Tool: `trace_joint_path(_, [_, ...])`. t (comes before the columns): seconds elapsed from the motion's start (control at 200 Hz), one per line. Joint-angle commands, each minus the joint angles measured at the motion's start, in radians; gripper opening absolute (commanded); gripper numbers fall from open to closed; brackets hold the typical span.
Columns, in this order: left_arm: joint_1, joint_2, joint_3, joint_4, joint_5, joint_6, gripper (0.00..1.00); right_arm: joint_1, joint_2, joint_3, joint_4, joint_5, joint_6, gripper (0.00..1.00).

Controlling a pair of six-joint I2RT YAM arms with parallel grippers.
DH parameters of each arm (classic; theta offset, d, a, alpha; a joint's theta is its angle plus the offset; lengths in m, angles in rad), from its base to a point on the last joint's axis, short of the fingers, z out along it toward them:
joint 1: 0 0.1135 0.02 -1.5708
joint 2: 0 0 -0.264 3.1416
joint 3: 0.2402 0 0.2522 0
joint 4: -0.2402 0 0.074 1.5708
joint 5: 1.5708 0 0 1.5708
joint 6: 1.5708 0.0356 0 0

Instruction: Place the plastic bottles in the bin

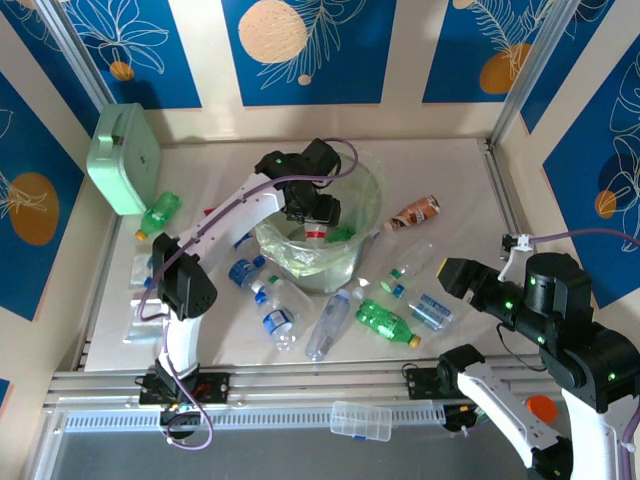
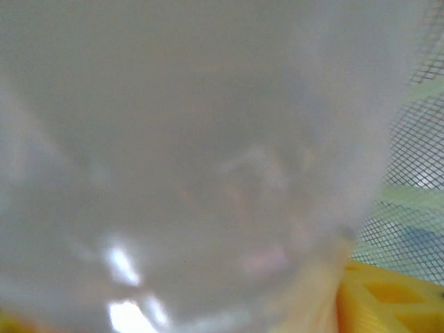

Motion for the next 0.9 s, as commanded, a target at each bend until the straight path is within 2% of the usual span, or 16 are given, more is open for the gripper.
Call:
trace_joint_path(0.0, [-0.005, -0.009, 0.001, -0.002, -0.004, -0.026, 0.71, 0.003, -0.014, 0.012, -0.005, 0.021, -0.011, 0.74])
trace_joint_path(0.16, [-0.005, -0.034, 0.025, -0.022, -0.03, -0.035, 0.76, 0.004, -0.016, 0.019, -0.011, 0.017, -0.018, 0.74])
trace_joint_path(0.345, [-0.005, -0.069, 0.078, -0.053, -0.04, -0.037, 0.76, 0.004, -0.01, 0.047, -0.017, -0.012, -0.029, 0.74])
trace_joint_path(0.445, [-0.005, -0.101, 0.1, -0.038, -0.002, -0.024, 0.75, 0.004, 0.009, 0.083, -0.025, -0.047, -0.037, 0.74])
trace_joint_path(0.56, [-0.004, -0.169, 0.106, 0.003, 0.028, -0.012, 0.74, 0.004, 0.018, 0.109, -0.04, -0.074, -0.062, 0.74])
trace_joint_path(0.725, [-0.003, -0.283, 0.106, 0.058, 0.014, 0.013, 0.74, 0.006, 0.016, 0.103, -0.066, -0.064, -0.087, 0.74])
trace_joint_path(0.895, [-0.004, -0.371, 0.078, 0.075, -0.049, 0.023, 0.73, 0.006, 0.046, 0.03, -0.116, -0.041, -0.031, 0.73])
